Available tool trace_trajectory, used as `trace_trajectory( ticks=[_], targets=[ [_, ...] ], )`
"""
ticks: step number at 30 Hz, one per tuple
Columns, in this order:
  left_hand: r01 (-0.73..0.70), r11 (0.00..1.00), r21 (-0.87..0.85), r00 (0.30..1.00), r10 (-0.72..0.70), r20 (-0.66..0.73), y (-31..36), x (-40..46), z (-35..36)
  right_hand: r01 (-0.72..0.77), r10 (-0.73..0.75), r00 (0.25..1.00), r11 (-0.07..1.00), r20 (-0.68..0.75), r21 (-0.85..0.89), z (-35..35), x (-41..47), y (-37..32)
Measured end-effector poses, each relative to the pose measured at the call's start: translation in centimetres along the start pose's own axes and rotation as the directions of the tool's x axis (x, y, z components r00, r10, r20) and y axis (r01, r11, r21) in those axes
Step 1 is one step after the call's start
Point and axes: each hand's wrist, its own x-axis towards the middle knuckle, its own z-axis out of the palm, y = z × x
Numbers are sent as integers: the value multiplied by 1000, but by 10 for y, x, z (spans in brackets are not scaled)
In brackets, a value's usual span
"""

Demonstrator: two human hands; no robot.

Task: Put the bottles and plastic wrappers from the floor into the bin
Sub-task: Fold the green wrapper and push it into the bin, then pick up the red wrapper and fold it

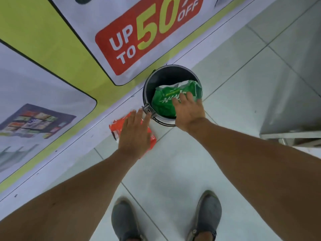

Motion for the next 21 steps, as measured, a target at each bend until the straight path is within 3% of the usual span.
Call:
trace_trajectory(
  ticks=[3, 7, 10, 14, 21],
  targets=[
    [49, 999, 11, 995, -50, 91, -27, -28, 4, -7, 10, 993, 1000, -114, 28, 9, -23, -10],
    [85, 993, 85, 974, -101, 202, -68, -52, 11, 254, -224, 930, 965, -291, 69, 44, -63, -32],
    [47, 989, 144, 948, -90, 306, -95, -53, 27, 376, -360, 922, 921, -146, 105, 77, -72, -55],
    [-30, 985, 170, 921, -39, 388, -117, -30, 56, 329, -342, 938, 931, 59, 160, 113, -52, -88],
    [-133, 964, 231, 951, 59, 302, -146, 30, 128, 345, -354, 934, 926, 39, 153, 186, 10, -143]
  ],
)
